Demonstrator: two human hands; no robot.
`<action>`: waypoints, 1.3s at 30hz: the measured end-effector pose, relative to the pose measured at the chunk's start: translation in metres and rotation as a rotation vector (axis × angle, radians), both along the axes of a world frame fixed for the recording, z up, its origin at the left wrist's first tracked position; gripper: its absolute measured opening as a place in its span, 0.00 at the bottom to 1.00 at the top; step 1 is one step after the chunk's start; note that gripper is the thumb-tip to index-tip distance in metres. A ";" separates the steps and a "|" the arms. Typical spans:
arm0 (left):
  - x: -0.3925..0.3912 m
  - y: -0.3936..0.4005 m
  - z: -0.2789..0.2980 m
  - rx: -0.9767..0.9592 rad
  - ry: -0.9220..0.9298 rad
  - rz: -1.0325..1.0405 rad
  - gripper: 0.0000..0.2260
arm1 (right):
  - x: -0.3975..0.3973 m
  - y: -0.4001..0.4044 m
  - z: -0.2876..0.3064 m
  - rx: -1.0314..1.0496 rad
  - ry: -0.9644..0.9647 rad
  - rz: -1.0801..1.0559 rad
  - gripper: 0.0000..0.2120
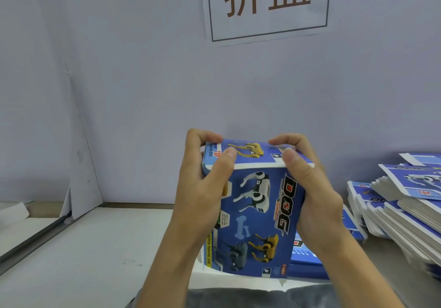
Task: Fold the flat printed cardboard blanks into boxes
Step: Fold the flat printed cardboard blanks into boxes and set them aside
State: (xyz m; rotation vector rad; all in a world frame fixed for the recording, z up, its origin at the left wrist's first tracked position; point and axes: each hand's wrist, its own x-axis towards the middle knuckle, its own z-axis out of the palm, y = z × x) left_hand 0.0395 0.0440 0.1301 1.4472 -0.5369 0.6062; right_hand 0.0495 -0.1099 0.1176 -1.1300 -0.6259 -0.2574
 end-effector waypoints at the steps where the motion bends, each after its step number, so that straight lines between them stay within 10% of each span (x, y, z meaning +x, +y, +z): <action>1: 0.000 0.002 -0.001 0.025 -0.004 -0.023 0.07 | 0.001 -0.002 0.001 -0.029 -0.004 -0.004 0.12; 39: 0.003 0.004 0.004 -0.108 -0.094 0.081 0.20 | 0.003 -0.006 0.004 0.035 -0.041 0.026 0.19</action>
